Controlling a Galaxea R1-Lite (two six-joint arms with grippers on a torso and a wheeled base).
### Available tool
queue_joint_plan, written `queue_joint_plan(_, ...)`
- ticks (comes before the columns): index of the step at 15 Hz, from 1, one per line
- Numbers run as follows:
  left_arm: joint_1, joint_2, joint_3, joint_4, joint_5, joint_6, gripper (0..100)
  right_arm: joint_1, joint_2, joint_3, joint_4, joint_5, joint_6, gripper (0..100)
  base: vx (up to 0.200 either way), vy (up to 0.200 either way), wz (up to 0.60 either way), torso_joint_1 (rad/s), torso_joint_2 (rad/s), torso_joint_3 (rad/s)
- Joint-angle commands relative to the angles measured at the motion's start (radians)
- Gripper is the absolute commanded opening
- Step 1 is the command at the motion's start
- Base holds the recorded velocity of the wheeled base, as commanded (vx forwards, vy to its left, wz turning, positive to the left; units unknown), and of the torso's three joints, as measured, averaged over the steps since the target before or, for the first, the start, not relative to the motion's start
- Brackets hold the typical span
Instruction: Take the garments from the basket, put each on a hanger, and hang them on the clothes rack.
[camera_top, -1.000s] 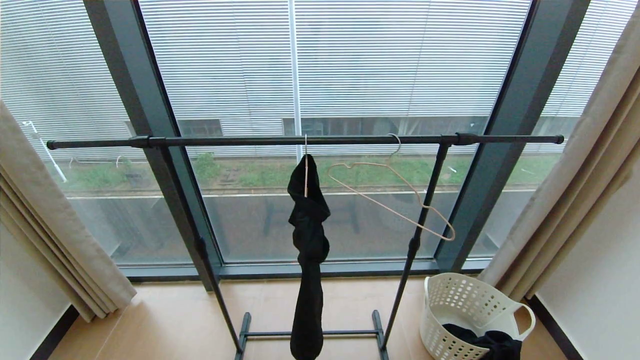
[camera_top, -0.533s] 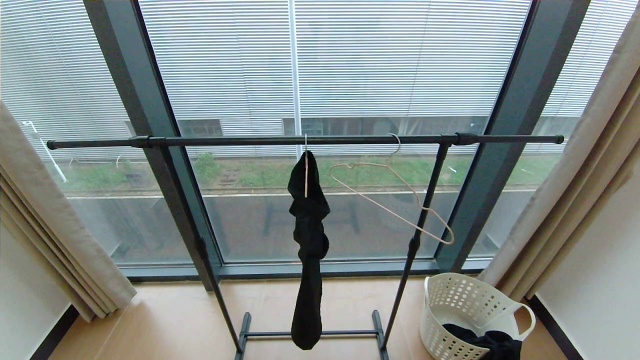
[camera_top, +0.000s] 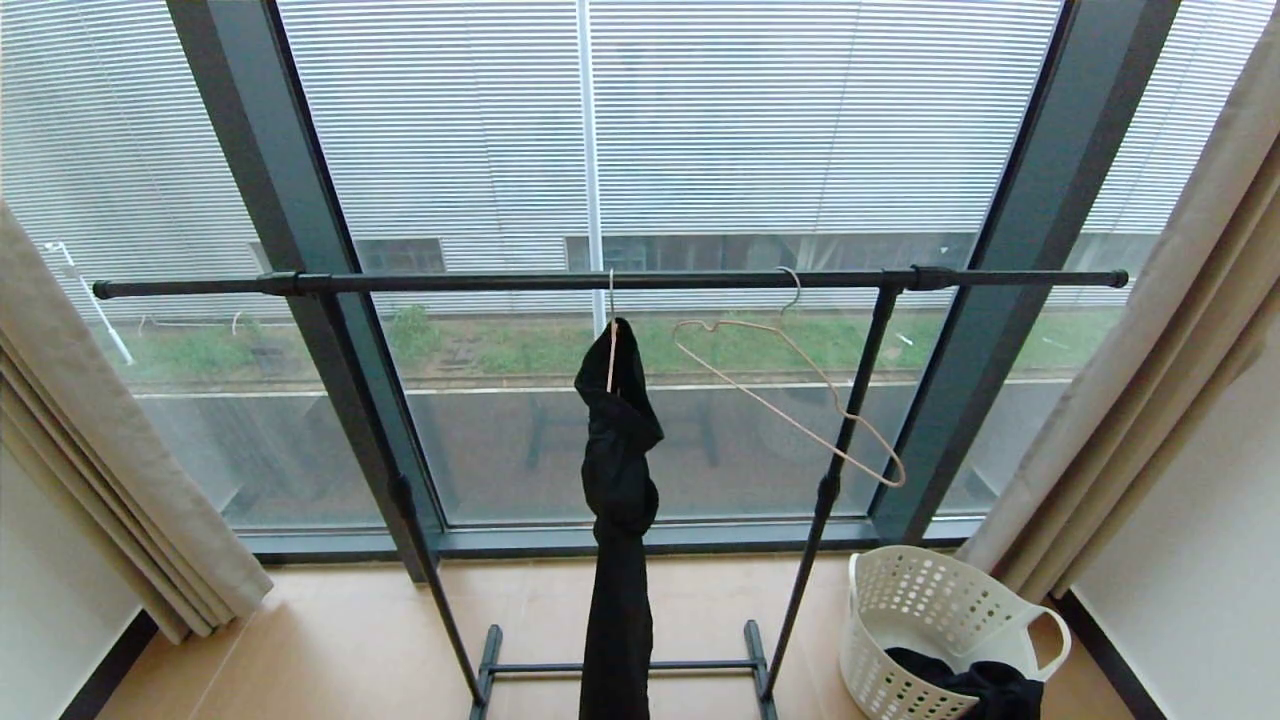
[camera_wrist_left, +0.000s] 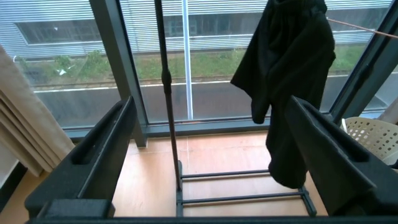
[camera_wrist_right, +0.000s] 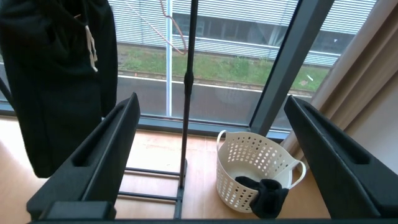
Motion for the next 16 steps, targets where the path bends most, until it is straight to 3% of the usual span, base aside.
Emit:
queue_joint_plan(1, 0.0, 0.0, 0.0, 0.001, 0.0, -0.001, 100, -0.001, 0.002, 0.0, 0.001, 0.0, 0.0, 100, 0.0, 0.0, 0.0, -0.1, 0.26, 0.124)
queue_joint_plan(16, 0.0, 0.0, 0.0, 0.001, 0.002, -0.004, 100, -0.001, 0.002, 0.0, -0.001, 0.001, 0.0, 100, 0.0, 0.0, 0.0, -0.151, 0.34, 0.18)
